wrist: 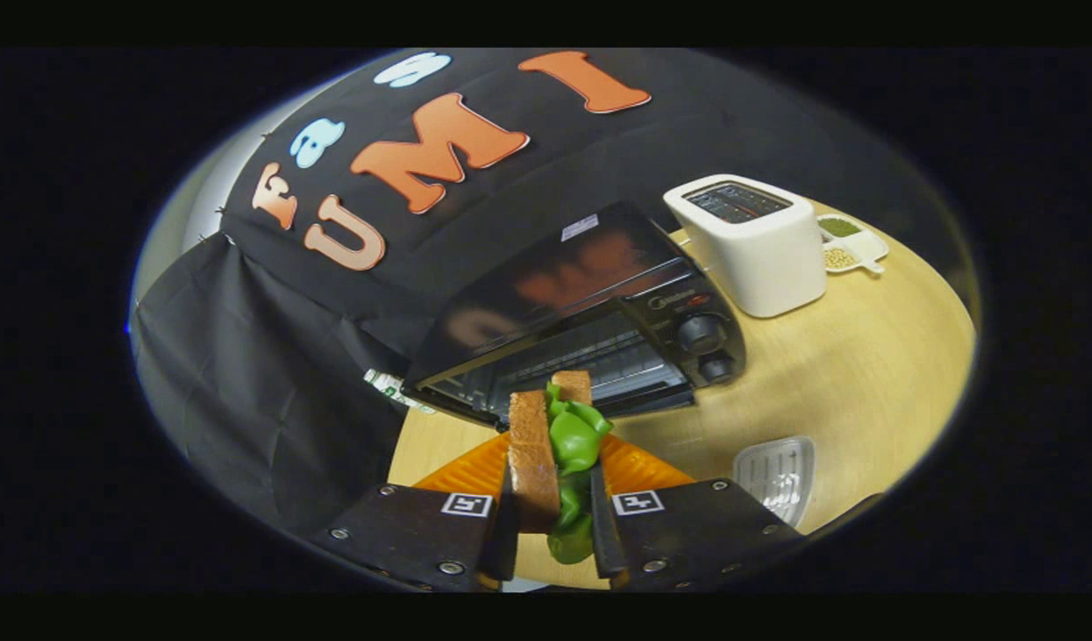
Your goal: Open the toaster oven, put the food inside, and close the toaster oven door.
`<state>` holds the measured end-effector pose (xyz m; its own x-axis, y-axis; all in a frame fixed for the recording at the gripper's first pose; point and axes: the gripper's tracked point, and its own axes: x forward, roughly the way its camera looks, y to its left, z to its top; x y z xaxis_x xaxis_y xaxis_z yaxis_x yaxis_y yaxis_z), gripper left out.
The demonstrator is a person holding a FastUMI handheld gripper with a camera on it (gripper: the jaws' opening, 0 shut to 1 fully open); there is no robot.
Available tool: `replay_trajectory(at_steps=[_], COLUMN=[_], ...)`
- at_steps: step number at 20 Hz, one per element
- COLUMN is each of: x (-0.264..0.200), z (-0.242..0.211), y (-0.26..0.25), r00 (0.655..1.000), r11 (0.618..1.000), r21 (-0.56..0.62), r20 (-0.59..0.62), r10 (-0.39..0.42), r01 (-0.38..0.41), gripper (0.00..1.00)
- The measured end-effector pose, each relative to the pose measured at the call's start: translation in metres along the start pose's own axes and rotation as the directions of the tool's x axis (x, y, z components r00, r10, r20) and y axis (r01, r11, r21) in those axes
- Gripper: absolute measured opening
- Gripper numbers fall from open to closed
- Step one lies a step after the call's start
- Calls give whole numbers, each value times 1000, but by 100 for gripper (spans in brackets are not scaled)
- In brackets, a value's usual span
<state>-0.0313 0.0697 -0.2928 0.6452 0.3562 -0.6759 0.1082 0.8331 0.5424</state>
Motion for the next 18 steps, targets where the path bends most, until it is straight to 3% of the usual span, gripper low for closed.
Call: replay_trajectory(at_steps=[10, 18], x=[54, 86], z=[-16, 13], y=[19, 24], r00=[999, 988], r11=[996, 982], r21=[76, 160], r20=[2, 129], r10=[48, 83], r01=[-48, -104], gripper=[34, 34])
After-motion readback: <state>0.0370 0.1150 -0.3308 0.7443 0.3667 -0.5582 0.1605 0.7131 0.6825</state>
